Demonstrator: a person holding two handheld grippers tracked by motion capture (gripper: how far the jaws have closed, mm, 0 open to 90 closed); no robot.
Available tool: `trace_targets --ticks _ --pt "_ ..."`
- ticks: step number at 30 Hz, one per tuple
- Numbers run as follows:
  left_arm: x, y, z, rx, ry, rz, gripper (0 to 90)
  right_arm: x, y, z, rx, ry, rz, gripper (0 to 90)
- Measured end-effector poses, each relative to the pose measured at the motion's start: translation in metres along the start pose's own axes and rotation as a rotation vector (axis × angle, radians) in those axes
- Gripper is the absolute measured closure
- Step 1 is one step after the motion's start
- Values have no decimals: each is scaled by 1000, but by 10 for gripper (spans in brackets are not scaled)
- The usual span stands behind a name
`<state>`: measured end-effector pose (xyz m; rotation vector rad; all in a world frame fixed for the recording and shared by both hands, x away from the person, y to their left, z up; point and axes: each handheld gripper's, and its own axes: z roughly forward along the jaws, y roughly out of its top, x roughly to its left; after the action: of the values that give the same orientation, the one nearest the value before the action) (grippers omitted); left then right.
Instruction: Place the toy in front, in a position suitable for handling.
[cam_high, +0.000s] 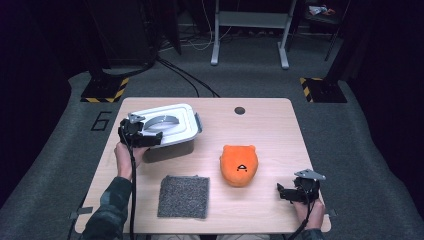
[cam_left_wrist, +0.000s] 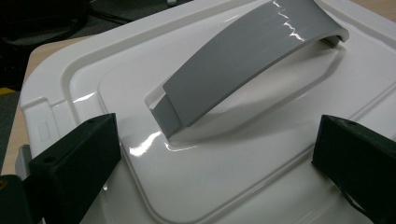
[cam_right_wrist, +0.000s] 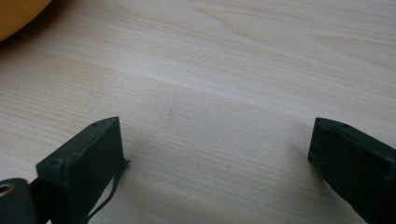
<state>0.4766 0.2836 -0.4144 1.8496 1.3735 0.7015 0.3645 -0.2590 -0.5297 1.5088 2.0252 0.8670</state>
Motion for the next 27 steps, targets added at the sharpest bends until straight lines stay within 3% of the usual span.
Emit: trace_targets --ticks 27 --pt "10 24 31 8 3 -4 6 0 0 0 -3 -2 6 27"
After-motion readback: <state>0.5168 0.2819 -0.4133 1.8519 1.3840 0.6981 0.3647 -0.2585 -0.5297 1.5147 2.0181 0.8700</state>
